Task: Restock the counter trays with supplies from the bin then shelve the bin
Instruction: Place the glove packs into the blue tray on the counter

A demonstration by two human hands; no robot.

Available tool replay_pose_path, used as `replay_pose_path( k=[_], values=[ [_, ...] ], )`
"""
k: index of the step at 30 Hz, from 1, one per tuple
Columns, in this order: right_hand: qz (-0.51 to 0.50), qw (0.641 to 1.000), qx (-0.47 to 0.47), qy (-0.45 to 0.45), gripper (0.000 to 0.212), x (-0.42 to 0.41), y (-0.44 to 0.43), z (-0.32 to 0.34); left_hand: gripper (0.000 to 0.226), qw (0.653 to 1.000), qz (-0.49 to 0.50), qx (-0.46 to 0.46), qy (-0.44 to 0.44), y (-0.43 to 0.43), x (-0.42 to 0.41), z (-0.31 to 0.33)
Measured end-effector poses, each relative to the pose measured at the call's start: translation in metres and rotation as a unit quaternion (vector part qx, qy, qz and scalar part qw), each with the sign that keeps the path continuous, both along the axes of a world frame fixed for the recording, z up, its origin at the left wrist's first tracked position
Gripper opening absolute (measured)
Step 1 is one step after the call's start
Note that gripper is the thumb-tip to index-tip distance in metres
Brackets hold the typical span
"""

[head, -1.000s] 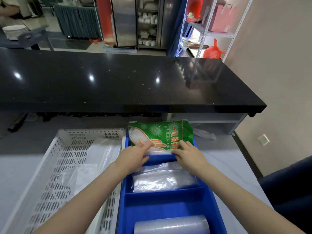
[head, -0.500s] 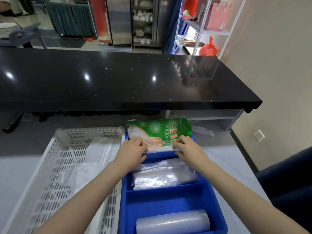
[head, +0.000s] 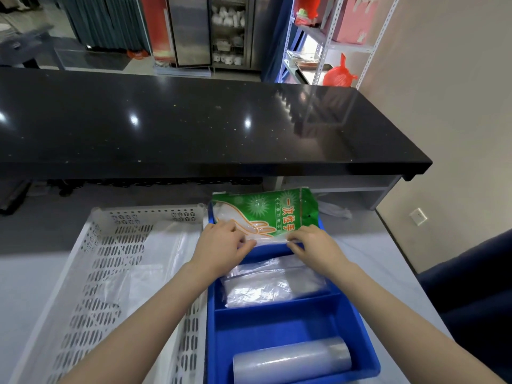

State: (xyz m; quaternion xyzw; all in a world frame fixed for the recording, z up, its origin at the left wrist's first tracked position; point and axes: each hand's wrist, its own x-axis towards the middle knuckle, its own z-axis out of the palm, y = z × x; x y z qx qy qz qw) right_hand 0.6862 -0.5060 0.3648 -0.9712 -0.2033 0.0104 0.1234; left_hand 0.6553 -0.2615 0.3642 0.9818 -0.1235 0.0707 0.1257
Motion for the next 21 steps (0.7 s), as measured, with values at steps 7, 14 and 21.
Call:
replay_pose_path(
  k=[7,14,21],
  values=[
    [0.017,0.998,0.056,0.012,0.025,-0.003,0.002,0.005,0.012,0.997,-0.032,-0.070,0.029,-0.024,-0.002,0.002],
    [0.087,0.996,0.011,0.036,0.020,0.006,0.002,0.001,0.005,0.994,0.008,-0.092,0.052,-0.021,0.003,-0.002],
    [0.121,0.992,-0.003,0.045,0.021,0.010,-0.003,0.000,0.010,0.992,0.000,-0.106,0.063,-0.022,0.004,0.002]
  ],
)
